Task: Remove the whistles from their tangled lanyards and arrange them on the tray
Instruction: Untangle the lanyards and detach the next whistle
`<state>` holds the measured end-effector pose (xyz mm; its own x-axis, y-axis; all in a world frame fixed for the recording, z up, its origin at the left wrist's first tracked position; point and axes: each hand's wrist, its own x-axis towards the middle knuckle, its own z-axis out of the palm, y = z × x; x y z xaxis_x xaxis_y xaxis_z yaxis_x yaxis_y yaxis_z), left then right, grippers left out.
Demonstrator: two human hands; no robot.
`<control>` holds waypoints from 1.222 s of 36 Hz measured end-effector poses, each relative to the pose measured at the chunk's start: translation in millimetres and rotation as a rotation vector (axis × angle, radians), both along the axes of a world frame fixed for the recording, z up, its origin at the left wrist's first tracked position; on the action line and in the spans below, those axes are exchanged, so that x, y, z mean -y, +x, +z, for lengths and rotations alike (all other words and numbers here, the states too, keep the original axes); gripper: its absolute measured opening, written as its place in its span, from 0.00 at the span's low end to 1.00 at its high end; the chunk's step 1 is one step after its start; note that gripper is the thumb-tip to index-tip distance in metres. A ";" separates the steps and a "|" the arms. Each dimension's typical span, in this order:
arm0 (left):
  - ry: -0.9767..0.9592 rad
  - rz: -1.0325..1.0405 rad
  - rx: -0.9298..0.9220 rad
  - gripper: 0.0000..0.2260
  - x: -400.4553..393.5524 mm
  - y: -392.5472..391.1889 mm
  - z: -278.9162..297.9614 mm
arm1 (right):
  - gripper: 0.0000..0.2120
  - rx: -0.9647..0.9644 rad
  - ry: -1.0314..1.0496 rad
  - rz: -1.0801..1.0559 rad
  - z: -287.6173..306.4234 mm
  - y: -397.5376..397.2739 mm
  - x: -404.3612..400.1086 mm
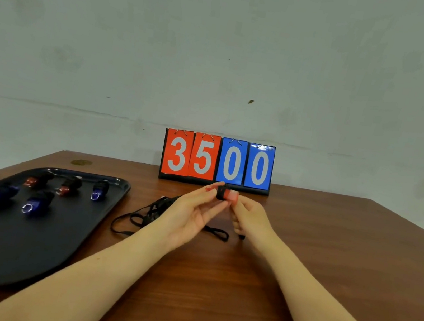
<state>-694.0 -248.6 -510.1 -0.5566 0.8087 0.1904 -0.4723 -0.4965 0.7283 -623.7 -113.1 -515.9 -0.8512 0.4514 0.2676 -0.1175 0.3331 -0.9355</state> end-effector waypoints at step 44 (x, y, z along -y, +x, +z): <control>-0.279 0.198 -0.415 0.11 -2.8 -17.7 -7.7 | 0.14 -0.138 0.203 -0.152 1.5 4.4 -3.7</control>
